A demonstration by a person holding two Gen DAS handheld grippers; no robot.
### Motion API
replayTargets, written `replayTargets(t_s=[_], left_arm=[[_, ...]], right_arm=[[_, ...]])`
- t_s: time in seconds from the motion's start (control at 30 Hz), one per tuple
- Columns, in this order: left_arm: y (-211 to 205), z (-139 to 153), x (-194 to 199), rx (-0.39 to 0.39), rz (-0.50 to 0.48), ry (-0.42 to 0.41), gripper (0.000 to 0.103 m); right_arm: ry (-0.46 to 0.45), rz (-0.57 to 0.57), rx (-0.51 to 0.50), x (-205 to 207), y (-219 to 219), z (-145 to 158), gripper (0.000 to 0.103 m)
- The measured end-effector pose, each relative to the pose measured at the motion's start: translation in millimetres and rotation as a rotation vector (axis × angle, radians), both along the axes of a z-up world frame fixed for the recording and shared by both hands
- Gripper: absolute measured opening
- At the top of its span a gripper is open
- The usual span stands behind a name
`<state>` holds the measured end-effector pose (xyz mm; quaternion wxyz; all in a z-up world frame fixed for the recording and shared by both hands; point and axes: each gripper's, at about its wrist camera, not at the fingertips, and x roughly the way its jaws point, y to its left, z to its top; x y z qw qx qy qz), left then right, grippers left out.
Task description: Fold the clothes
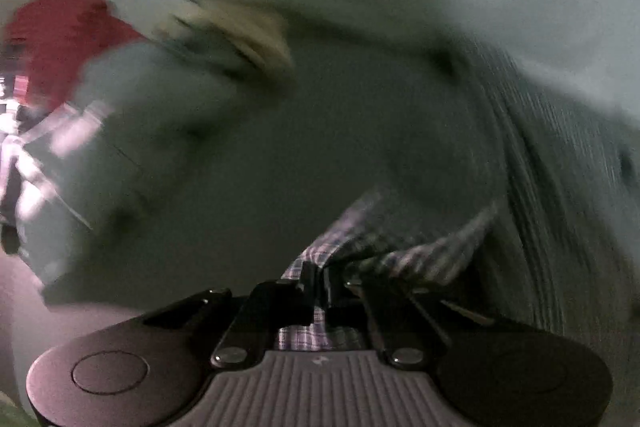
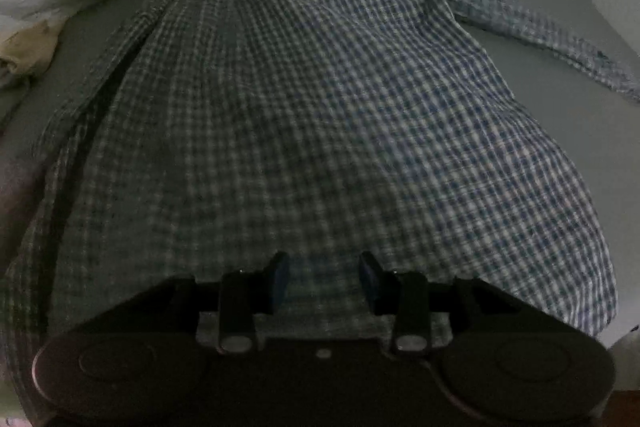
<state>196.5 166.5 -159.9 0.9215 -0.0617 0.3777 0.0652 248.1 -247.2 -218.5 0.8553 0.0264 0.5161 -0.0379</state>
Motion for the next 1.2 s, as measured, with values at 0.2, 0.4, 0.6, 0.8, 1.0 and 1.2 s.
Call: replayTargets(t_s=[0.2, 0.4, 0.6, 0.8, 1.0, 1.2], left_arm=[[80.8, 24.5, 50.4, 0.139, 0.192, -0.077, 0.014], [72.6, 9.3, 48.7, -0.028, 0.193, -0.028, 0.049], [-28.3, -26.7, 2.9, -0.127, -0.069, 0.097, 0.056], [-138.0, -38.0, -6.5, -0.014, -0.257, 0.099, 0.065], [-230.5, -43.6, 16.0, 0.06, -0.186, 0.114, 0.066], [-286.4, -24.9, 41.0, 0.127, -0.134, 0.087, 0.072]], right_arm=[[-0.041, 0.017, -0.106, -9.9, 33.7, 13.2, 0.041], [-0.044, -0.002, -0.149, -31.4, 36.2, 16.3, 0.048], [-0.069, -0.151, -0.17, -51.1, -20.9, 24.5, 0.053], [-0.108, -0.23, -0.199, -35.7, -118.8, 18.8, 0.056], [-0.176, -0.192, -0.252, 3.3, -219.6, 14.7, 0.061], [-0.249, -0.204, -0.003, 48.6, -295.0, 21.5, 0.071]])
